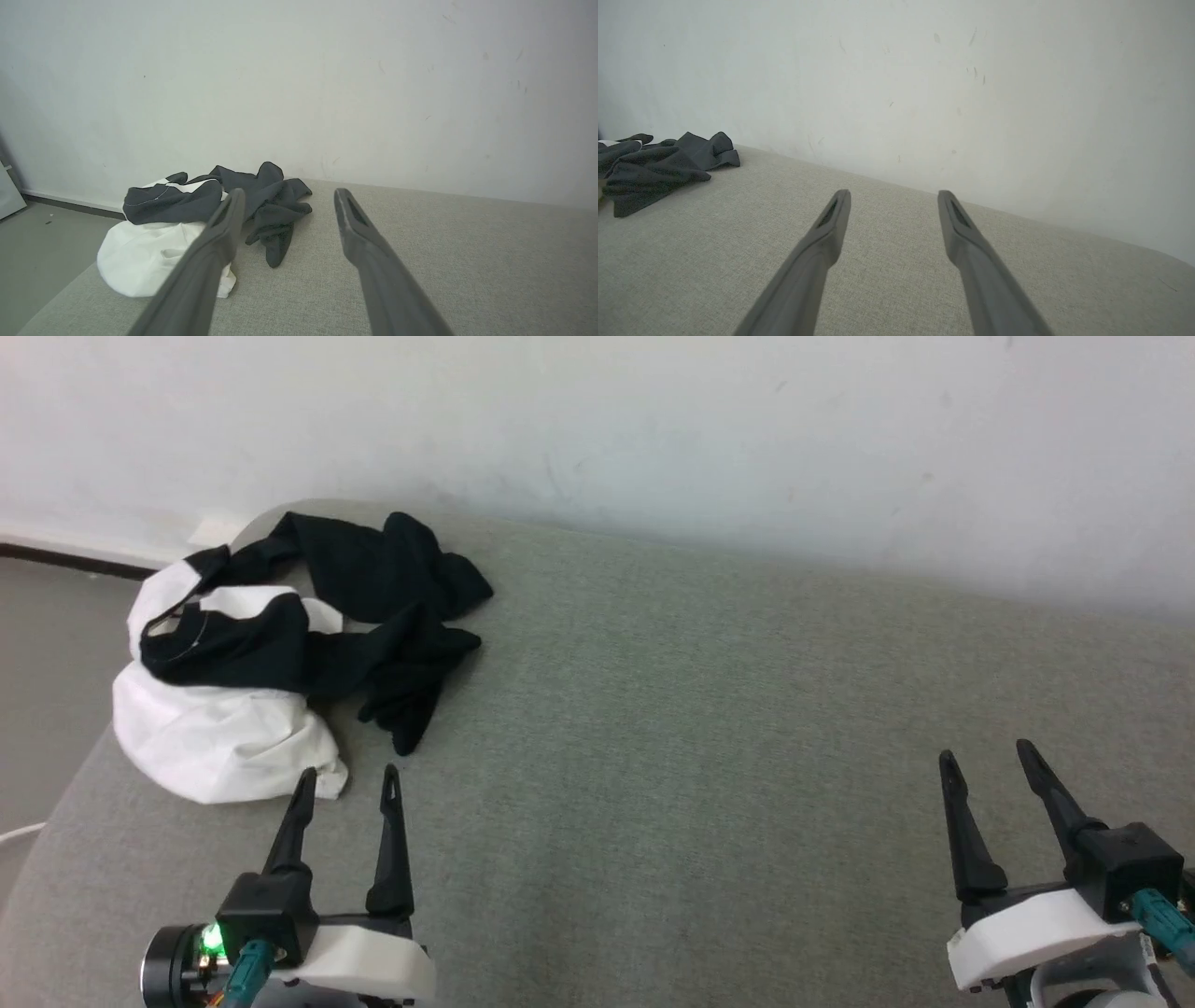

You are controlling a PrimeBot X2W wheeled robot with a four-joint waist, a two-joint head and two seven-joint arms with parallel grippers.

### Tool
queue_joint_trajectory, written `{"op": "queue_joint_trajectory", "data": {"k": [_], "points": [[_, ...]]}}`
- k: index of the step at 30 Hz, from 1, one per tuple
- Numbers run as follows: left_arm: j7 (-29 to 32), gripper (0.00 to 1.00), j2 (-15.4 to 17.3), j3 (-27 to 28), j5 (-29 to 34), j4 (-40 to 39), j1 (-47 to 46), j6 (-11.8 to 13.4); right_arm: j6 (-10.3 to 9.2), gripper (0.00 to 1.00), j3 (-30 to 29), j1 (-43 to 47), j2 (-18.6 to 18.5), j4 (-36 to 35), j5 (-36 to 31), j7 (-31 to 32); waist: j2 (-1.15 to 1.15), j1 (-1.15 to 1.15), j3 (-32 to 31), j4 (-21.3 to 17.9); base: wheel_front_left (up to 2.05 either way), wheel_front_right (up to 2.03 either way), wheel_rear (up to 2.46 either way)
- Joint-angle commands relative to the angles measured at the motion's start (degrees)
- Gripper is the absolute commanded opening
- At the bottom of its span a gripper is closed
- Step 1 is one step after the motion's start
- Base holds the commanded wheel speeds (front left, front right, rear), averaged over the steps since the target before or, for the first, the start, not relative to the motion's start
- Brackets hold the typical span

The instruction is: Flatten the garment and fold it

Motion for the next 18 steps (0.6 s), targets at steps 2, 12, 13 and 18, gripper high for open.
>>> {"op": "queue_joint_trajectory", "data": {"k": [2,12,13,18], "points": [[-0.80,1.00,-0.16,-0.34,-0.37,-0.56,1.47,0.74,-0.03,1.00,0.05,0.63,0.12,-0.54,-0.11,-0.52,0.00,0.00,-0.12,2.92,0.00,0.00,0.00],[-1.88,1.00,-0.14,-0.40,-0.74,-0.85,2.35,1.07,-0.04,1.00,0.40,1.30,0.14,-0.85,0.01,-0.98,0.00,0.00,-0.55,7.91,0.00,0.00,0.00],[-2.00,1.00,-0.15,-0.46,-0.78,-0.92,2.50,1.15,-0.04,1.00,0.45,1.39,0.14,-0.88,0.00,-1.01,0.00,0.00,-0.58,8.50,0.00,0.00,0.00],[-2.60,1.00,-0.16,-0.30,-1.19,-1.14,3.16,1.43,-0.04,1.00,0.80,1.76,0.15,-1.11,0.05,-1.13,0.00,0.00,-0.73,11.34,0.00,0.00,0.00]]}}
